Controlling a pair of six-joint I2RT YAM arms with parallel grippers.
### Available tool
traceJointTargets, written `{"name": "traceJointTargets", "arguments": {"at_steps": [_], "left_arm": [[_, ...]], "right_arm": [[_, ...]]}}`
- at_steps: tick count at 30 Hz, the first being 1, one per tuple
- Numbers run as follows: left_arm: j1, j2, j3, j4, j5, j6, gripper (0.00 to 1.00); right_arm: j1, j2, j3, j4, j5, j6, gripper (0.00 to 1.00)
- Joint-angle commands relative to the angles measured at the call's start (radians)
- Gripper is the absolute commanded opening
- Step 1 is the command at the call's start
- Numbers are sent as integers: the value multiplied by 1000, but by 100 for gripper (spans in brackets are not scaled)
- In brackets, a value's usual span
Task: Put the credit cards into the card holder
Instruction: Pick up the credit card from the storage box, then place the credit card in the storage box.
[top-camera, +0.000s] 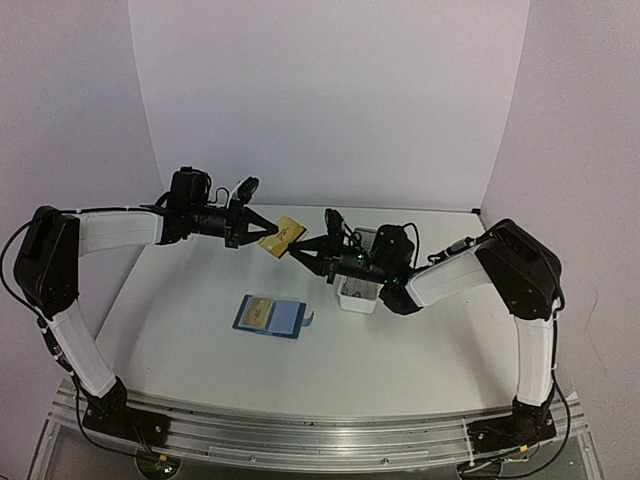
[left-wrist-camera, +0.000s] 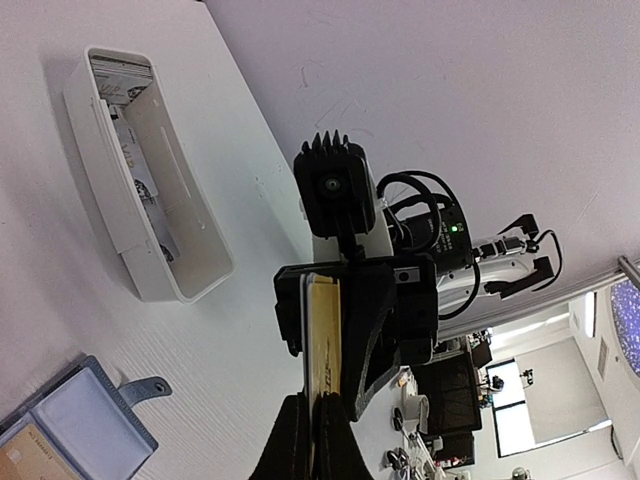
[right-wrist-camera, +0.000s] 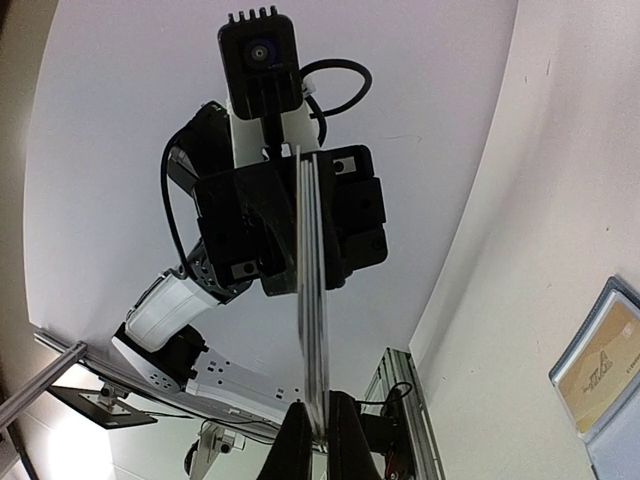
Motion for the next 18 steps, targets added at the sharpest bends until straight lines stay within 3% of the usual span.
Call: {"name": "traceJointTargets", "arguments": {"at_steps": [1, 5, 18], "left_arm": [[23, -34, -6, 36, -44, 4, 0], [23, -34, -15, 46, -39, -12, 0], [35, -34, -1, 49, -23, 2, 0]], "right_arm": [[4, -19, 5, 79, -45, 2, 6], [5, -23, 8, 79, -42, -11, 0], [2, -64, -34, 66, -28, -60, 0]]}}
